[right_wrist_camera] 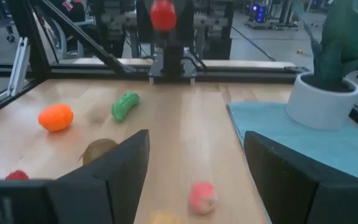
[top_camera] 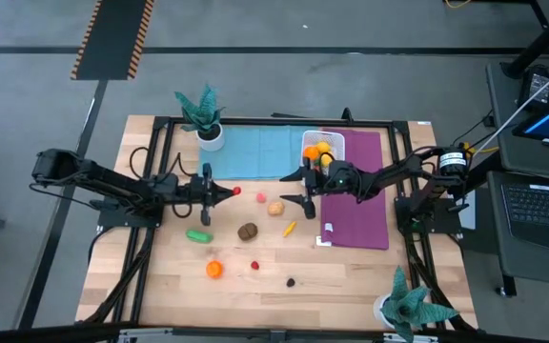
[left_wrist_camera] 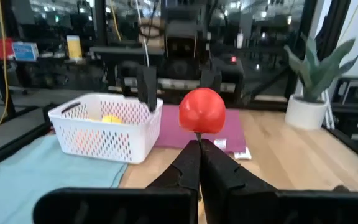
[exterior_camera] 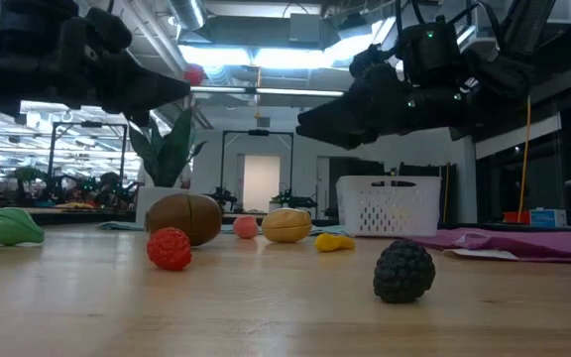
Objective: Pick and placing Produce into tupperware
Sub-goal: Put the red cherry into the white container
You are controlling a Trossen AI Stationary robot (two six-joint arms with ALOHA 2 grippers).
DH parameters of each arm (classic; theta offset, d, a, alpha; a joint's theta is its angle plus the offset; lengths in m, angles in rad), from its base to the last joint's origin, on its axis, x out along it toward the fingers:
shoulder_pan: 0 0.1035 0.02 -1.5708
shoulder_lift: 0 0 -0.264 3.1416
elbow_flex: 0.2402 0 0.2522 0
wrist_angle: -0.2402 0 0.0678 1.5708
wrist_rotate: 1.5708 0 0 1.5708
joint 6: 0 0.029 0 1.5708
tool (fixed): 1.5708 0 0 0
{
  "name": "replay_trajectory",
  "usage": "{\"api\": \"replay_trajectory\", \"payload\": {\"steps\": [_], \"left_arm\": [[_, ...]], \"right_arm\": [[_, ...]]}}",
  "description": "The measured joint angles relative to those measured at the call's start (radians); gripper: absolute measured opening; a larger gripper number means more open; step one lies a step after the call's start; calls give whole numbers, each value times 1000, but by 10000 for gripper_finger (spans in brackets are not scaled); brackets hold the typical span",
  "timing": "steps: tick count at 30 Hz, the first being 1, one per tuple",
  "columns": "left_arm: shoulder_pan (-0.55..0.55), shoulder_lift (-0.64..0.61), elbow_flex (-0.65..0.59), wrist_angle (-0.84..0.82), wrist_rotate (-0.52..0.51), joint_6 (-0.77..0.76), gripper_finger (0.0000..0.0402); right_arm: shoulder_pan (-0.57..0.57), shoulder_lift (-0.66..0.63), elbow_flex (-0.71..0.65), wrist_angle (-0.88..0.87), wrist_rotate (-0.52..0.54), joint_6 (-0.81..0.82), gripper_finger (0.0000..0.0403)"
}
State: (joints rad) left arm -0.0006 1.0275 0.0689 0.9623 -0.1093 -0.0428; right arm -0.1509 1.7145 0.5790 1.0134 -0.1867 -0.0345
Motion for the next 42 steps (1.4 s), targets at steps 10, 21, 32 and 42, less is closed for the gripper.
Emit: {"api": "replay_trajectory", "payload": {"steps": [10, 21, 32, 42], "left_arm": [[1, 168, 117, -17, 0, 31, 0], [47, 392, 273, 43, 89, 78, 0], [66, 534, 397, 40, 182, 82, 0], [66, 541, 414, 43, 182, 99, 0]], "right_arm": [[7, 0, 83, -43, -53, 5, 264], [70, 0, 152, -125, -53, -27, 264], [84, 0, 155, -113, -51, -25, 264], [84, 0, 155, -128, -51, -23, 264]]}}
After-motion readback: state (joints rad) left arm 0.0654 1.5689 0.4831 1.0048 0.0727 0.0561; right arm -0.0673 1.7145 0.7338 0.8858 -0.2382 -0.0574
